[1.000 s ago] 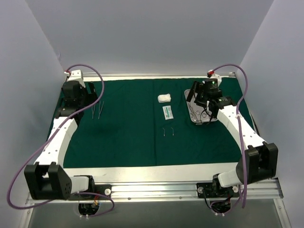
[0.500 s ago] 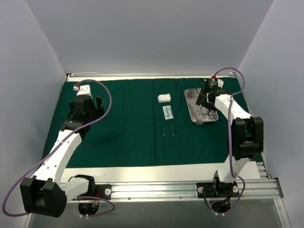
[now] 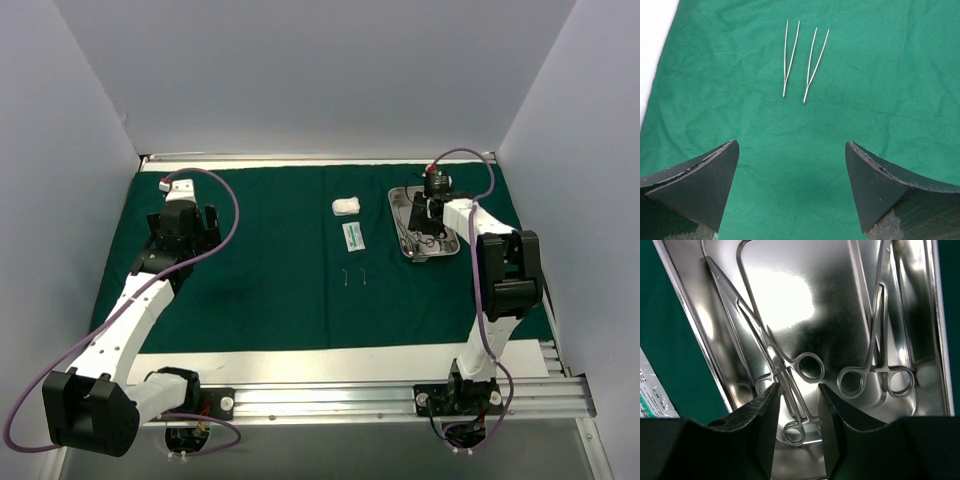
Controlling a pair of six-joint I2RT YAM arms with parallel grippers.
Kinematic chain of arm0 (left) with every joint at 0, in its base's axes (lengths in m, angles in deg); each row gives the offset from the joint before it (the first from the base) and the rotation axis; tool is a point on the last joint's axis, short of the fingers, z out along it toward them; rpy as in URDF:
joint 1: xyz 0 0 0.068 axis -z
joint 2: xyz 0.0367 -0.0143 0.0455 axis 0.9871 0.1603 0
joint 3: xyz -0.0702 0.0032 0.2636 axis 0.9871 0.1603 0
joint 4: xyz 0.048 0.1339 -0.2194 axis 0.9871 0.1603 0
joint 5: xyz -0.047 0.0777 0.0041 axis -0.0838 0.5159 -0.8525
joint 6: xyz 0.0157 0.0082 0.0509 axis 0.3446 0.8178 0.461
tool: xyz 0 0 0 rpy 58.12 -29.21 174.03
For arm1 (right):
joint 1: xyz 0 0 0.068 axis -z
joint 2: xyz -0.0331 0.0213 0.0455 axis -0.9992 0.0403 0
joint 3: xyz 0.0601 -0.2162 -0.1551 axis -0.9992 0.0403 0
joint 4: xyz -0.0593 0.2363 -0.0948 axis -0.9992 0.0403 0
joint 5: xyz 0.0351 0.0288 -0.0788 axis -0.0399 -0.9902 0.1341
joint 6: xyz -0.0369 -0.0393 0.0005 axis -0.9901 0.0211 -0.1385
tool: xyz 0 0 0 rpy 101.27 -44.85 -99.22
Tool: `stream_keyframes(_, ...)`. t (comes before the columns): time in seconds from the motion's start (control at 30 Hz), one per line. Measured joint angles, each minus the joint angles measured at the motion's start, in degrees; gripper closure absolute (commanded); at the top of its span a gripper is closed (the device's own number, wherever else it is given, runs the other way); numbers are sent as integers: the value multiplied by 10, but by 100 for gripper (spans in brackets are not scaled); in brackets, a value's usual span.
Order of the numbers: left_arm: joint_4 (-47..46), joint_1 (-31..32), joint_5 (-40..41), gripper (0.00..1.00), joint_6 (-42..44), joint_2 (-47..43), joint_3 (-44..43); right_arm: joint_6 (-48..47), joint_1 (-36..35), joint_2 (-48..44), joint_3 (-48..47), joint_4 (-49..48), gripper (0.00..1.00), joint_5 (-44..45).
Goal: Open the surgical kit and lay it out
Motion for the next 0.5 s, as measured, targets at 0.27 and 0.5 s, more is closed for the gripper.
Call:
stream_keyframes(0.27, 0, 0, 0, 3, 2, 0, 0, -8, -11, 45, -8, -14, 71, -6)
stream_keyframes(0.5, 0, 0, 0, 3, 3, 2, 0, -7, -16, 66, -33, -23, 91, 11)
